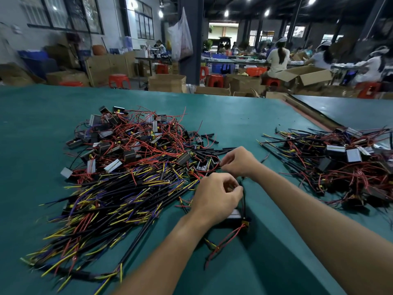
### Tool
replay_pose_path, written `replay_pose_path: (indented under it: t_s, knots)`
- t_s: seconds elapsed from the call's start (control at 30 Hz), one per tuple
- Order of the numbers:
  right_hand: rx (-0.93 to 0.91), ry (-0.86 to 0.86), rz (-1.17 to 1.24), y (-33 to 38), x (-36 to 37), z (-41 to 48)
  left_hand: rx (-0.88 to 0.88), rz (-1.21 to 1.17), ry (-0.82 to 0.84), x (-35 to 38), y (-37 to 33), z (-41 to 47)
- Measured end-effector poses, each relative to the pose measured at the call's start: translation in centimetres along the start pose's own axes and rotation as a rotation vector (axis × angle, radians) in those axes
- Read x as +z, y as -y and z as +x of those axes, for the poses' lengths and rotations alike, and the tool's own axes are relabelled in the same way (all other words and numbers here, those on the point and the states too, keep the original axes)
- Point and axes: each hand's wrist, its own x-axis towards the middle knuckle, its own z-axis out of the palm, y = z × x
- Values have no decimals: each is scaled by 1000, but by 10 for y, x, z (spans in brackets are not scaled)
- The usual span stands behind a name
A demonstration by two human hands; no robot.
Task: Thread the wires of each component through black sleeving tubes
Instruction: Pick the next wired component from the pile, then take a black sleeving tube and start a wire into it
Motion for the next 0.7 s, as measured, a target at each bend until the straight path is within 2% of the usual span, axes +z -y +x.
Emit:
replay_pose_path:
  t_s: [0.2, 0.43, 0.57, 0.63, 0.7]
  knots:
    - [-48, 145, -122, 3, 2, 3, 14, -2, -19, 5, -1, -1]
    - [-49, 40, -95, 6, 12, -1, 42, 56, -32, 2, 1, -1]
    - [33, 140, -157, -5, -6, -14, 12, 31, -30, 1, 1, -1]
    - [81, 139, 27, -17, -15, -27, -22, -24, -13, 0, 1, -2]
    - [104, 83, 331, -28, -19, -43, -52, -94, 3, 1, -1, -4]
